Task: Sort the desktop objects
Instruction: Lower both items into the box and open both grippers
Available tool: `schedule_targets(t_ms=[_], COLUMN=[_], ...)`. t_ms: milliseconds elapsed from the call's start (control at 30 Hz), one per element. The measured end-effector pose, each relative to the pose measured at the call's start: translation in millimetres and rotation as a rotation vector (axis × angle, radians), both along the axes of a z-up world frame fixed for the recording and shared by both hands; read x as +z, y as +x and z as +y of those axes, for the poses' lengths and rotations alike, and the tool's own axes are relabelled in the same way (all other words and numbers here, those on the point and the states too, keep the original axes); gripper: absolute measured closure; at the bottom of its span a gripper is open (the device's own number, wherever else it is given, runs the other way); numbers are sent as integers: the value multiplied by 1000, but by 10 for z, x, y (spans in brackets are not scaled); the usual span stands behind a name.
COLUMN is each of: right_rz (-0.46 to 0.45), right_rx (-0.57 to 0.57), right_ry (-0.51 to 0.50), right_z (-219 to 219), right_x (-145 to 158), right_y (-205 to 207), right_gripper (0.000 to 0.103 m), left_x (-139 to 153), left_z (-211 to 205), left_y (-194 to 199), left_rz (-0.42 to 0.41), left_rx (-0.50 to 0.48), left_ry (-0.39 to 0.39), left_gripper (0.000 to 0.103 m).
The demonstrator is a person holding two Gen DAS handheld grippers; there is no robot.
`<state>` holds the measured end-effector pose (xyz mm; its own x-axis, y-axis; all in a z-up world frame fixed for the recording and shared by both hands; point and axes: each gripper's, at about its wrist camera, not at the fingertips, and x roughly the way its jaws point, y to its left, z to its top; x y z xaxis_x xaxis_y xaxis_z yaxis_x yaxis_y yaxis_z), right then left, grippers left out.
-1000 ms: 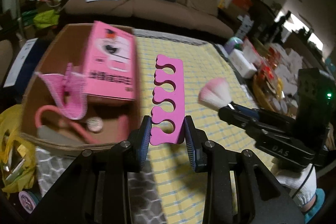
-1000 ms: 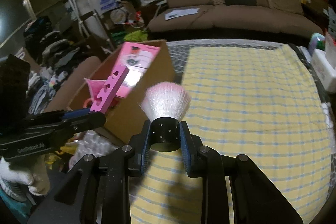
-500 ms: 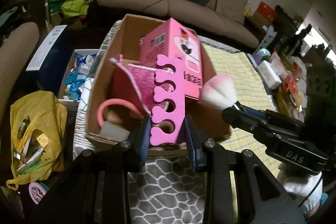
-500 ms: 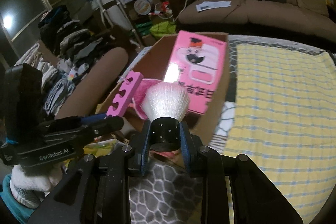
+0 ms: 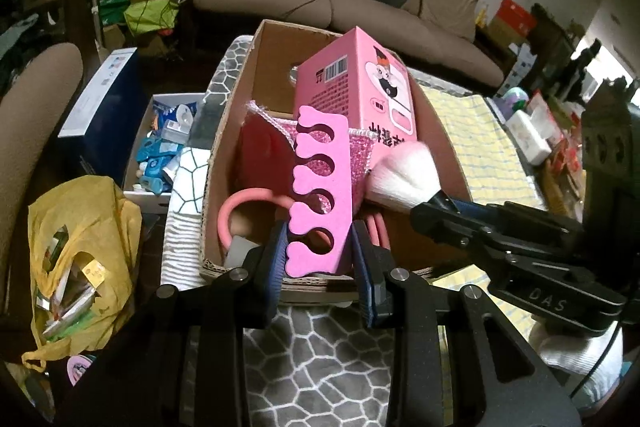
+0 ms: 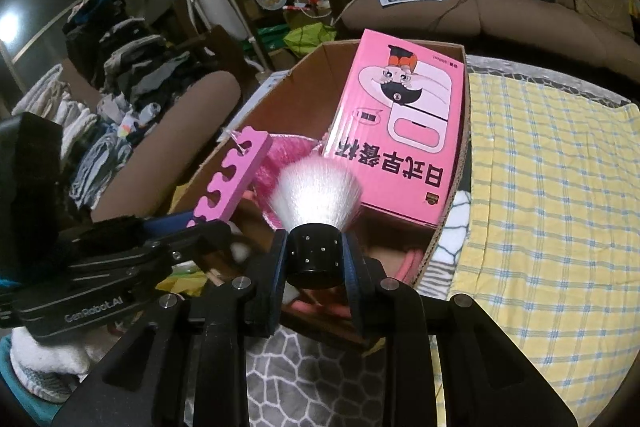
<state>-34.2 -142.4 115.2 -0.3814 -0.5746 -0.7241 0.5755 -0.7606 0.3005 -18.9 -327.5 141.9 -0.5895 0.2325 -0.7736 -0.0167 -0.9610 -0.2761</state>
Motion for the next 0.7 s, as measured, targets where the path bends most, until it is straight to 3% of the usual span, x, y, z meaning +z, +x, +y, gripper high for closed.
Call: schedule_targets(t_ms=[500, 567, 700], right_rz=[20, 30, 41], right_rx=[-6, -15, -30], right_ry=[48, 44, 33], right_z=[-152, -147, -123], right_x=[-59, -35, 20], right_y=[4, 10, 15], right_gripper=[76, 74, 55], left_x=[36, 47, 63], left_z=[-13, -20, -20], left_y=[19, 27, 49], left_rz=[13, 16, 18], left_rx=[22, 24, 22], left_ry=[-10, -6, -4], left_gripper=[73, 63, 60])
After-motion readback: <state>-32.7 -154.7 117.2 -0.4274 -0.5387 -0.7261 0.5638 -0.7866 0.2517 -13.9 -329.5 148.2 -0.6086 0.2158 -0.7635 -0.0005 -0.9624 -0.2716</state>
